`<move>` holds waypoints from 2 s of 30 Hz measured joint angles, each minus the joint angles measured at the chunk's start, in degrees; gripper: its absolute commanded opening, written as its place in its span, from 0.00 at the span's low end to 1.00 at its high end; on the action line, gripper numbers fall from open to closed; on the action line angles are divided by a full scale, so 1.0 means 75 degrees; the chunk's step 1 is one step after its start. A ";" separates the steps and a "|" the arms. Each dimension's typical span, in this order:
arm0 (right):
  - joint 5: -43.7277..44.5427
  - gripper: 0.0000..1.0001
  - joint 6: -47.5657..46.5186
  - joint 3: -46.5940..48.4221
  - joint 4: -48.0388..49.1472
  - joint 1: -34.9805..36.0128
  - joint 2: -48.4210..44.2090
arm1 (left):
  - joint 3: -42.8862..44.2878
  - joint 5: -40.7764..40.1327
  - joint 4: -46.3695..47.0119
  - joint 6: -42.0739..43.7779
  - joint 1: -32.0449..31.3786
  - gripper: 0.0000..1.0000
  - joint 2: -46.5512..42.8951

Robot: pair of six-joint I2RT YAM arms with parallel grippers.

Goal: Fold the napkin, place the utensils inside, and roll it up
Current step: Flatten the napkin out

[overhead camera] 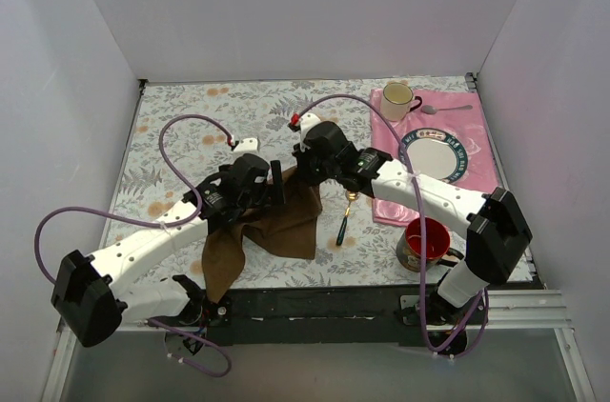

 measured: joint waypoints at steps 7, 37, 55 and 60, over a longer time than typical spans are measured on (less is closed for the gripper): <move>-0.0216 0.01 -0.0140 0.1320 -0.0627 0.0000 0.0000 | 0.0012 -0.0157 0.0073 0.0184 0.0032 0.84 0.0353; -0.1988 0.42 -0.1040 0.1518 -0.1396 -0.0125 -0.1020 | 0.2821 -0.1105 -0.0962 0.1993 0.1518 0.85 0.0047; -0.2873 0.83 0.0350 -0.0595 -0.0446 -0.0941 -0.0303 | 0.2224 0.1189 -0.1212 0.0493 0.1547 0.87 -0.0102; -0.2454 0.63 0.0414 0.0216 -0.0379 -0.1105 0.1090 | 0.2396 0.1239 -0.1198 0.0621 0.1568 0.85 0.0731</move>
